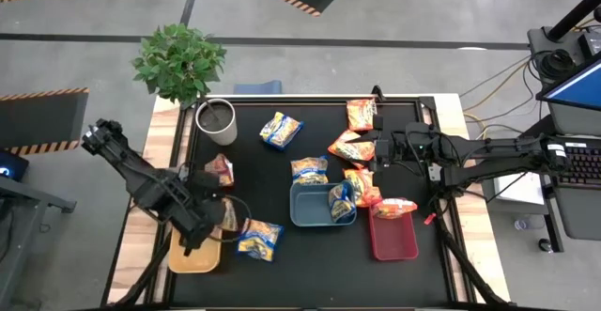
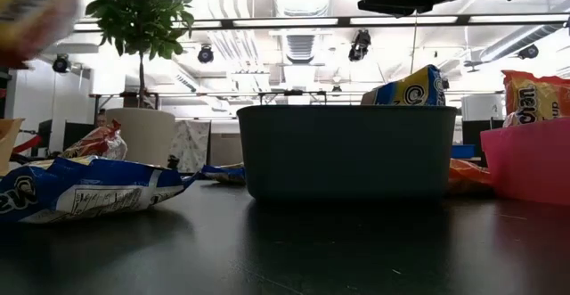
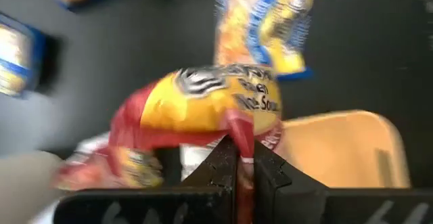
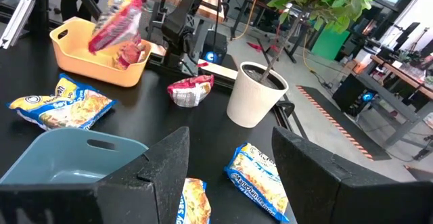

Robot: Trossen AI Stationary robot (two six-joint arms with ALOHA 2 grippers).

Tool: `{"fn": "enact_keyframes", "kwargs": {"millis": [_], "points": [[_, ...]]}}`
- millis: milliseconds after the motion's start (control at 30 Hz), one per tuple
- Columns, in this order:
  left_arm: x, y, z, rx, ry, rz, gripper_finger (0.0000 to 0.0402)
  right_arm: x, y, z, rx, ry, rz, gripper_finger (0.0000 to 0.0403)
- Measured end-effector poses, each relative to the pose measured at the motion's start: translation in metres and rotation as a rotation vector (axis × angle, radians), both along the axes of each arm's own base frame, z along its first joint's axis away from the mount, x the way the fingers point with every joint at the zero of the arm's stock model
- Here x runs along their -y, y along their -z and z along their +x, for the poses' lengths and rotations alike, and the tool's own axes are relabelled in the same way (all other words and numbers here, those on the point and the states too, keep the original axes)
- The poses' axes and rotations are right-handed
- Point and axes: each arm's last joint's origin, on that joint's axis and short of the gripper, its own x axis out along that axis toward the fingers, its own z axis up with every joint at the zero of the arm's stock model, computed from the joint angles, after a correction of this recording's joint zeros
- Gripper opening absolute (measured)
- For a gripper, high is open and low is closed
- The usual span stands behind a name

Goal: Sort Maruchan noodles
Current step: Put the right red noodle pack into the yellow bin

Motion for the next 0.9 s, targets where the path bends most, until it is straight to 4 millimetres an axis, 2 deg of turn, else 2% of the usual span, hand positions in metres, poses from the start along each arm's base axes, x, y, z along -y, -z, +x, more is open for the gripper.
{"fn": "enact_keyframes", "kwargs": {"millis": [167, 433, 533, 700, 900], "points": [[0.010, 0.021, -0.009, -0.152, 0.001, -0.062, 0.0000, 0.000, 0.000, 0.000, 0.000, 0.000, 0.001, 0.0201], [0.010, 0.063, -0.024, -0.354, 0.015, 0.001, 0.0000, 0.000, 0.000, 0.000, 0.001, 0.002, 0.011, 0.0201], [0.010, 0.069, -0.024, -0.351, 0.016, 0.002, 0.0000, 0.000, 0.000, 0.000, 0.001, 0.002, 0.012, 0.0201], [0.017, 0.073, -0.016, -0.251, -0.002, -0.057, 0.0000, 0.000, 0.000, 0.000, 0.001, 0.002, 0.012, 0.0201], [0.016, 0.071, -0.020, -0.321, -0.285, -0.126, 0.0010, 0.000, 0.000, 0.000, 0.001, 0.002, 0.012, 0.0201]]}}
